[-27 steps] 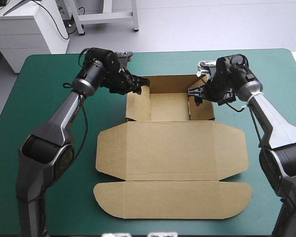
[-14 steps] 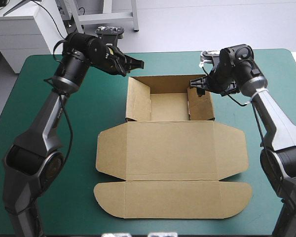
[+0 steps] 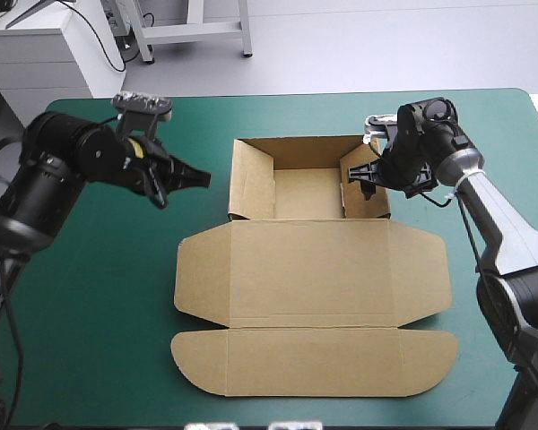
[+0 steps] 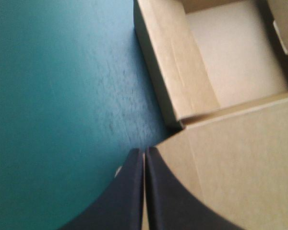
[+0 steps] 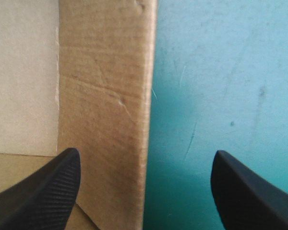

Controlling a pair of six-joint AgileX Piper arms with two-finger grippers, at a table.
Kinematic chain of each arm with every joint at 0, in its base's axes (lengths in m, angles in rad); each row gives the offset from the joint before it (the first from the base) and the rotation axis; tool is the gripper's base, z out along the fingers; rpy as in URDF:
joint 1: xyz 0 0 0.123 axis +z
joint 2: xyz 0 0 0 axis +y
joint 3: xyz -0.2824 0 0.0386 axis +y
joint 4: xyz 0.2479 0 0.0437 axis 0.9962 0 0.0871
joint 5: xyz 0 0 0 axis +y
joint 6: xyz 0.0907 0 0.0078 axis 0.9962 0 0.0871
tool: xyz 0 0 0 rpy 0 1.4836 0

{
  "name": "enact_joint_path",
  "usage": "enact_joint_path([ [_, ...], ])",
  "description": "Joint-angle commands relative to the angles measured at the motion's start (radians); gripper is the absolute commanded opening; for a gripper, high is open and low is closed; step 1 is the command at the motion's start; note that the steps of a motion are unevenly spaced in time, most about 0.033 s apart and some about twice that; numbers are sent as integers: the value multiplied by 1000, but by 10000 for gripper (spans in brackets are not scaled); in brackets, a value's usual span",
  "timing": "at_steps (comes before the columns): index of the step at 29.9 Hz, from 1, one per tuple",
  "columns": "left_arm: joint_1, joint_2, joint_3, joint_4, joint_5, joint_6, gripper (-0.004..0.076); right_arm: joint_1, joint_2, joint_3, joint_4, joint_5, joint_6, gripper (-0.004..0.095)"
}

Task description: Fold the box

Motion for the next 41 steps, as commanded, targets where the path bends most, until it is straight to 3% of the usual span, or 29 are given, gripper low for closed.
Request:
enact_joint_path([
  [1, 1, -146, 136, -3, 30, 2, -8, -11, -45, 0, 7, -7, -16, 701],
  [7, 1, -339, 377, -2, -6, 4, -8, -9, -12, 32, 36, -14, -42, 701],
  [13, 1, -527, 626, -2, -114, 4, -8, -9, 5, 37, 43, -11, -58, 700],
  [16, 1, -615, 742, -2, -181, 4, -8, -9, 5, 37, 42, -9, -66, 639],
  [19, 1, -703, 854, -2, -262, 4, -8, -9, 5, 37, 50, -7, -88, 427],
  [23, 1, -826, 1001, -7, -356, -2, -8, -9, 5, 37, 57, -7, -95, -25],
  [27, 1, -927, 1078, -42, -388, -2, -8, -24, 3, 19, 53, 12, -126, -20],
  [32, 1, -1001, 1095, -47, -394, 6, -8, -129, -47, -78, 53, 12, -136, -20],
  [41, 1, -1020, 1095, -100, -413, 6, -8, -464, -196, -164, 53, 12, -172, -20],
])
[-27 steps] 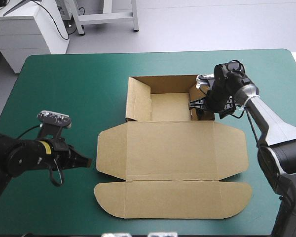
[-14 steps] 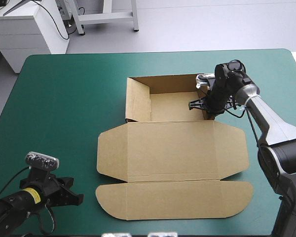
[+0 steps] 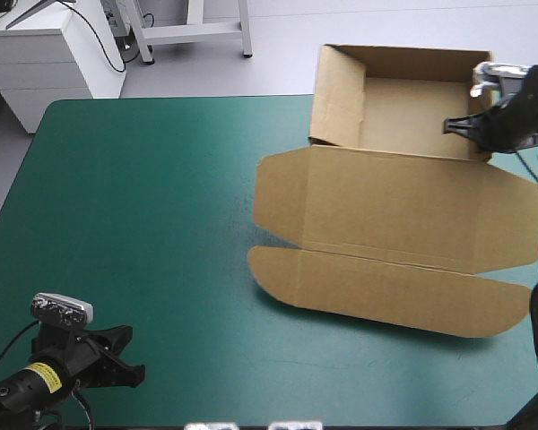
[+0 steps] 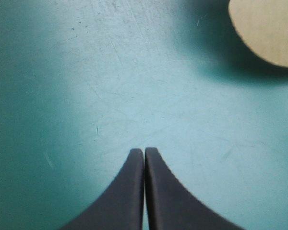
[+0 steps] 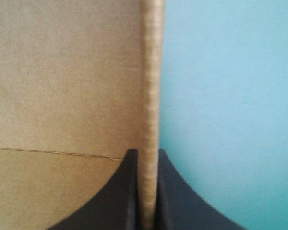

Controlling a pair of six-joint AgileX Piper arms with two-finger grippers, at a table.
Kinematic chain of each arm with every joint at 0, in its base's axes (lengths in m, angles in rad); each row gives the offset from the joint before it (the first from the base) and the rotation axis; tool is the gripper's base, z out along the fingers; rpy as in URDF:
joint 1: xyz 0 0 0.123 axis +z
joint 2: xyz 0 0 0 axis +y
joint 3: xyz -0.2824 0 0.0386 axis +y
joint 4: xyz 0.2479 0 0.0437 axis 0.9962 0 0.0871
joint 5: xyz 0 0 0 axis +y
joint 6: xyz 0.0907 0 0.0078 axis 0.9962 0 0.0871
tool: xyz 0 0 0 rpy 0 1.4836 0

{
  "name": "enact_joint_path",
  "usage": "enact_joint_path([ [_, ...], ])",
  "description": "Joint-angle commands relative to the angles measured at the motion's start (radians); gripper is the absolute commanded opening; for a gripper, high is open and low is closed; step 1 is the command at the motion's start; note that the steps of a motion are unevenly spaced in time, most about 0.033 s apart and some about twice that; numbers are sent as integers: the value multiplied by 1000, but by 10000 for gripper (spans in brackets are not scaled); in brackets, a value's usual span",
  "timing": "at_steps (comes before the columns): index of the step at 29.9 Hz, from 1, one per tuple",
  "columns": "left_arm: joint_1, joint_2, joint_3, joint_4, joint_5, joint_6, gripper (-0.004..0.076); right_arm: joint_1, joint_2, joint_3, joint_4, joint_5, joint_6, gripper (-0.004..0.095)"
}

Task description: Fold the box

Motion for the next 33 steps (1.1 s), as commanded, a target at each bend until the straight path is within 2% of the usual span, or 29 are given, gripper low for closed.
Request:
enact_joint_path([
  [1, 1, 8, -27, -67, -62, -1, -8, -130, -84, -34, 3, 12, -12, -20],
  [9, 1, 8, -27, -71, -64, -1, -8, -304, -29, -32, 2, -44, -19, -17],
  [16, 1, 8, -27, -66, -65, -1, -8, -338, 72, -32, -18, -107, 25, 7],
  [19, 1, 8, -27, -48, -65, -1, -8, -338, 112, -32, 6, -107, 25, 108],
  [22, 1, 8, -27, -44, -61, -1, -8, -338, 140, -32, 19, -109, 18, 288],
  [25, 1, 8, -27, -44, -59, -1, -8, -338, 157, -34, -1, -110, 18, 509],
  [27, 1, 8, -27, -44, -59, -1, -8, -338, 157, -35, -13, -111, 24, 600],
  [30, 1, 8, -27, -44, -59, -1, -8, -338, 154, -74, -13, -96, 25, 620],
  [33, 1, 8, -27, -44, -59, -1, -8, -338, 150, -164, 23, -34, 20, 620],
])
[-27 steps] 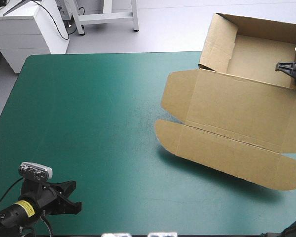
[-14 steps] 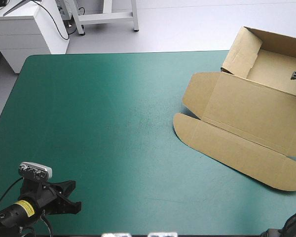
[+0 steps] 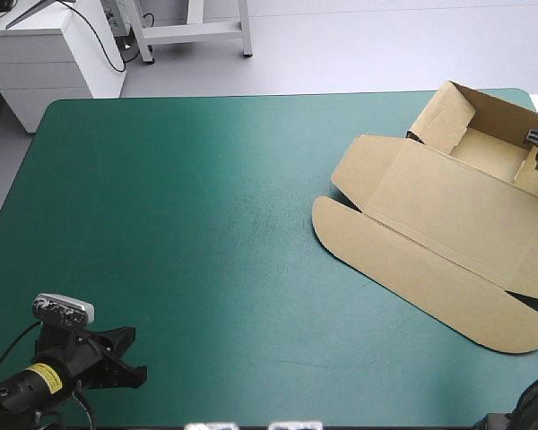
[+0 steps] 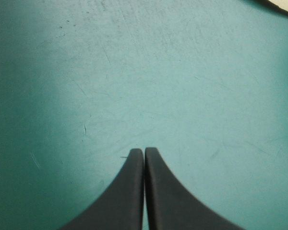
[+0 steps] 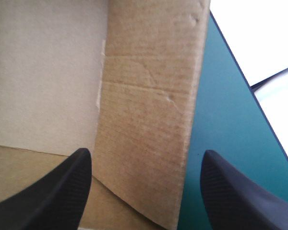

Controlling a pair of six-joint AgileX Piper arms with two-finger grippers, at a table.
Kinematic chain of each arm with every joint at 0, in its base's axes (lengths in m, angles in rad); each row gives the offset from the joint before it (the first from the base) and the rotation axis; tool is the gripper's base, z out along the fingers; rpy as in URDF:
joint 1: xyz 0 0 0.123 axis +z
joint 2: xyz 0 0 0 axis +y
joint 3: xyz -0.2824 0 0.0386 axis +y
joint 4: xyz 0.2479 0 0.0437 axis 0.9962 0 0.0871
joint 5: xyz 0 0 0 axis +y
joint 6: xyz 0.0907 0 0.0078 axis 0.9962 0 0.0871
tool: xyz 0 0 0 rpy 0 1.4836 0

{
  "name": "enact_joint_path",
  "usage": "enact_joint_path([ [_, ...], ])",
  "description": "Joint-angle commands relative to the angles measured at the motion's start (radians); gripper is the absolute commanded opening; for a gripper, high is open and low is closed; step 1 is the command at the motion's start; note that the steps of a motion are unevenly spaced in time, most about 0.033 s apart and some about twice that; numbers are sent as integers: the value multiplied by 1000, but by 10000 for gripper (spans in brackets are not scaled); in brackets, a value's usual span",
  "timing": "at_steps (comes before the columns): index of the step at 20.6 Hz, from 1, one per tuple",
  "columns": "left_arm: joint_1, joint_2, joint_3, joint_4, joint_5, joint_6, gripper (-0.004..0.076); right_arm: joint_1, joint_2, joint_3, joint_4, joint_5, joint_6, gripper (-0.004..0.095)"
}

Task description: Fold the box

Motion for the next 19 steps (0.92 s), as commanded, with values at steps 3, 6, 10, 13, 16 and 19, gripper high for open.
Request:
enact_joint_path([
  [3, 1, 8, -27, -7, -55, -1, -8, 4, -128, -201, 298, 67, -171, 523],
  [6, 1, 8, -27, -7, -55, -1, -8, 75, -176, -199, 342, 67, -217, 245],
  [10, 1, 8, 0, 3, -60, -1, -8, 261, -185, -171, 324, 67, -237, -13],
  [13, 1, 8, 28, 27, -112, -1, -8, 448, -222, -48, 323, 59, -286, -14],
  [16, 1, 8, 43, 49, -180, -1, -8, 654, -317, 165, 207, -163, -296, -14],
  [19, 1, 8, 73, 57, -223, -1, -8, 742, -386, 291, 133, -282, -247, -14],
])
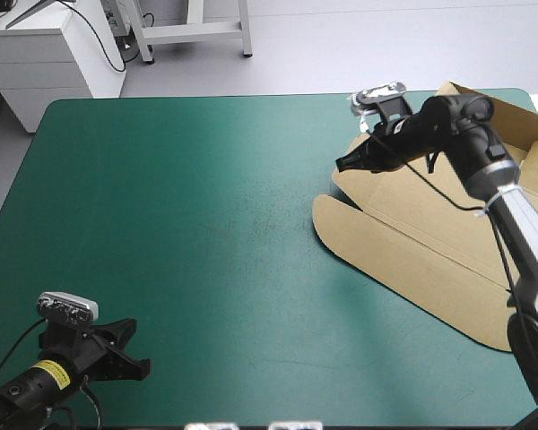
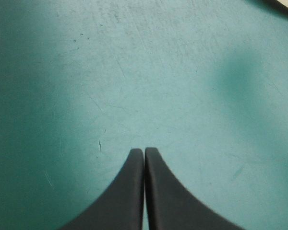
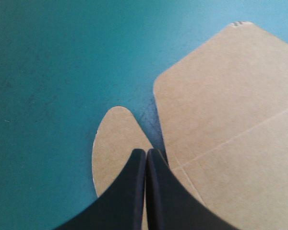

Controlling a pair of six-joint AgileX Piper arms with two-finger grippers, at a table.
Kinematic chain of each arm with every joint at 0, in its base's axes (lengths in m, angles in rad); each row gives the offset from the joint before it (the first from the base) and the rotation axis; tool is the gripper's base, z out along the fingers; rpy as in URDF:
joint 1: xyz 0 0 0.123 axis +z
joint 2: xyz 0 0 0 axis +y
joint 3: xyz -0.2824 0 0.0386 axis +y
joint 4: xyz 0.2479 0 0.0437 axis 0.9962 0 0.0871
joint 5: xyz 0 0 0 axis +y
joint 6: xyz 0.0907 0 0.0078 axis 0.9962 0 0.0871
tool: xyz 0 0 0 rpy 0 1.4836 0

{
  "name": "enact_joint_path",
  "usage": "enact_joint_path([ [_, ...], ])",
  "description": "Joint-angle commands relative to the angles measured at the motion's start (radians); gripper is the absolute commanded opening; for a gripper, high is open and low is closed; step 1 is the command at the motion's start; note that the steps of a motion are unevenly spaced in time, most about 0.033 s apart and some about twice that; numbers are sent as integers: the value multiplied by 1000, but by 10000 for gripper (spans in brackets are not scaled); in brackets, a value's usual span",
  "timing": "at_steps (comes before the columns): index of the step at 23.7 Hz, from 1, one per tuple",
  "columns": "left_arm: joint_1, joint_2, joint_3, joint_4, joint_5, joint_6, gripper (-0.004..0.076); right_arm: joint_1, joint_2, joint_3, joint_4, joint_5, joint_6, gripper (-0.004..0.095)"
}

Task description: Fold the box

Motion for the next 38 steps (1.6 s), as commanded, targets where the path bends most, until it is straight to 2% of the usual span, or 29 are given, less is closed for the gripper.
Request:
enact_joint_path([
  [1, 1, 8, 12, 6, -114, -1, -8, 66, -134, 105, -64, -169, 30, -14],
  [3, 1, 8, 31, 6, -142, -1, -8, 73, -179, 187, -38, -208, 29, -14],
  [6, 1, 5, 31, 6, -166, -1, -8, 73, -278, 324, 5, -311, -51, -14],
  [9, 1, -6, 31, 6, -166, -1, -8, 73, -401, 460, 9, -426, -58, -14],
  [14, 1, -38, 31, 10, -168, -1, -8, 71, -613, 707, 12, -543, -57, -14],
  [17, 1, -121, 31, -4, -179, 41, -8, 71, -840, 910, -25, -651, -51, -14],
  [22, 1, -295, 31, -6, -152, 48, -8, 71, -1076, 1090, -58, -688, -21, -14],
  [25, 1, -349, 31, -16, -128, 48, -8, 71, -1192, 1152, -192, -663, 130, -14],
  [26, 1, -362, 31, -22, -110, 48, -8, 71, -1238, 1171, -251, -634, 216, -14],
  [29, 1, -373, 31, -24, -95, 48, -8, 71, -1323, 1186, -340, -530, 335, -14],
  [30, 1, -373, 31, -24, -93, 48, -8, 71, -1383, 1192, -357, -454, 349, -14],
  [33, 1, -373, 31, -24, -93, 48, -8, 71, -1468, 1206, -372, -360, 352, -14],
  [35, 1, -373, 31, -24, -93, 48, -8, 71, -1543, 1220, -384, -313, 357, -14],
  [38, 1, -373, 31, -24, -95, 48, -8, 71, -1614, 1220, -399, -298, 357, -14],
])
